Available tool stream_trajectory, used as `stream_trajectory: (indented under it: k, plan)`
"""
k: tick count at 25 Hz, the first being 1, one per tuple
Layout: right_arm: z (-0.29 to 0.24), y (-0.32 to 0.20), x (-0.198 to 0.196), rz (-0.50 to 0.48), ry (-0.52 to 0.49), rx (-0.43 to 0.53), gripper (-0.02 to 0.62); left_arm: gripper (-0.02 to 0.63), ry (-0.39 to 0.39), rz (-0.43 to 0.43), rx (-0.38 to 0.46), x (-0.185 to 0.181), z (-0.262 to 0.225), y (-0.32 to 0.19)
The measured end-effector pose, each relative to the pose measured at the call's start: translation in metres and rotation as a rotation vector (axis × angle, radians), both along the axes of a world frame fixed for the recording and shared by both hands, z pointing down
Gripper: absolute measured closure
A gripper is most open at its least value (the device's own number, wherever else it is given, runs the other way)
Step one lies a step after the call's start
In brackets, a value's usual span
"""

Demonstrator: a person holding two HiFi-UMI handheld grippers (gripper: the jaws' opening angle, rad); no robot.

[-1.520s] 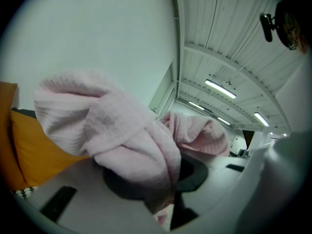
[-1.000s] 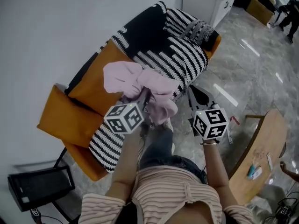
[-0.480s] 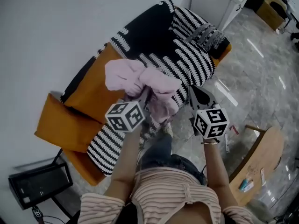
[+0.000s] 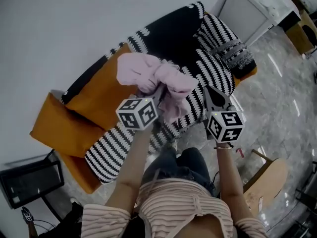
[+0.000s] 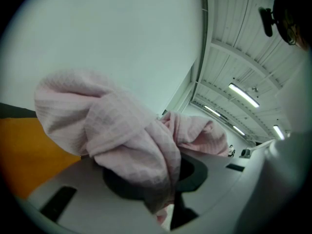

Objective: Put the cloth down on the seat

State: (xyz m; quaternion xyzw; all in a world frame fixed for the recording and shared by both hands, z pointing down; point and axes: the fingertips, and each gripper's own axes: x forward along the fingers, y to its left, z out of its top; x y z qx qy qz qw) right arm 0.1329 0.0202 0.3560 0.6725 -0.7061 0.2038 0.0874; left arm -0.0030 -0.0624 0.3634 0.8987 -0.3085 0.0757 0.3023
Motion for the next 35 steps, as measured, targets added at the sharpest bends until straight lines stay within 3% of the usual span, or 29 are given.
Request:
stream_trajectory:
  k: [8,20,35]
  plan:
    - [0.017,-0.055,-0.004,-0.072,0.030,-0.048,0.586,0.489,0.036,-0.106,-0.068,-0.005,0.032,-0.059]
    - [0.066,-0.132,0.007,-0.220,0.028,-0.126,0.586,0.489,0.017,-0.262,-0.160,0.012,0.097,-0.125]
    - [0.136,-0.223,0.036,-0.354,0.040,-0.252,0.586,0.489,0.006,-0.384,-0.244,0.041,0.185,-0.219]
